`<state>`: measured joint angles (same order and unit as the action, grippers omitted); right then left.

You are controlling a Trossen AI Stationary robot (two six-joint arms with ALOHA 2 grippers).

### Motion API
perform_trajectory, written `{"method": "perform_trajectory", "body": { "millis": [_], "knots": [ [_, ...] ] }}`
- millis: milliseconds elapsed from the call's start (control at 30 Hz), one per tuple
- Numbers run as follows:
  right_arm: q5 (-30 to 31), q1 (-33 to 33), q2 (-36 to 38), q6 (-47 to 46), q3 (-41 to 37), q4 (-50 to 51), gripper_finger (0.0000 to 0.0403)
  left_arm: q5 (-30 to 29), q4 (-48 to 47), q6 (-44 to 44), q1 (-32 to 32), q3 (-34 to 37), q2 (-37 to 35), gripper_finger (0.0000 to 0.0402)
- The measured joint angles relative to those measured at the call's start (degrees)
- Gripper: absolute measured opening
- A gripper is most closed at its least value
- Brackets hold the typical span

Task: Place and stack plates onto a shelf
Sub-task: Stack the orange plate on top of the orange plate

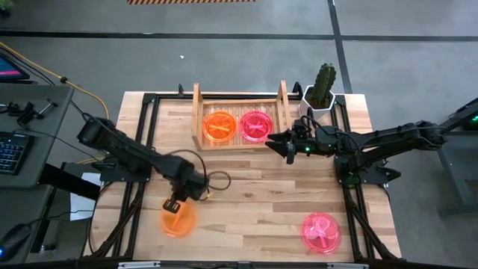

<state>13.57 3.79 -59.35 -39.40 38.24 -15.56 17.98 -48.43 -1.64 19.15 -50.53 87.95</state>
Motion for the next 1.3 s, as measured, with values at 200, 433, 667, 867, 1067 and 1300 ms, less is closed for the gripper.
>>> {"method": "perform_trajectory", "body": {
  "millis": [200,433,667,867,1067,1300],
  "knots": [
    [0.0,0.0,0.0,0.0,0.0,0.1,0.0222,0.1,-0.7,3.2,-5.1,-4.5,-7.3,0.0000],
    [0.0,0.0,0.0,0.8,0.0,0.3,0.0222,-1.6,4.0,17.4,-14.0,-14.4,-8.6,0.0000],
    [0.0,0.0,0.0,0.8,0.0,-0.1,0.0222,-11.5,9.7,23.3,-27.7,-23.9,-5.1,0.0000],
    [0.0,0.0,0.0,0.7,0.0,-0.3,0.0222,-23.6,15.6,34.7,-40.5,-24.1,-4.9,0.0000],
    [0.0,0.0,0.0,0.4,0.0,-0.3,0.0222,-27.7,16.4,45.3,-47.5,-19.5,-4.3,0.0000],
    [0.0,0.0,0.0,0.4,0.0,-0.2,0.0222,-31.4,15.3,53.8,-49.2,-12.2,-4.3,0.0000]
  ]
}}
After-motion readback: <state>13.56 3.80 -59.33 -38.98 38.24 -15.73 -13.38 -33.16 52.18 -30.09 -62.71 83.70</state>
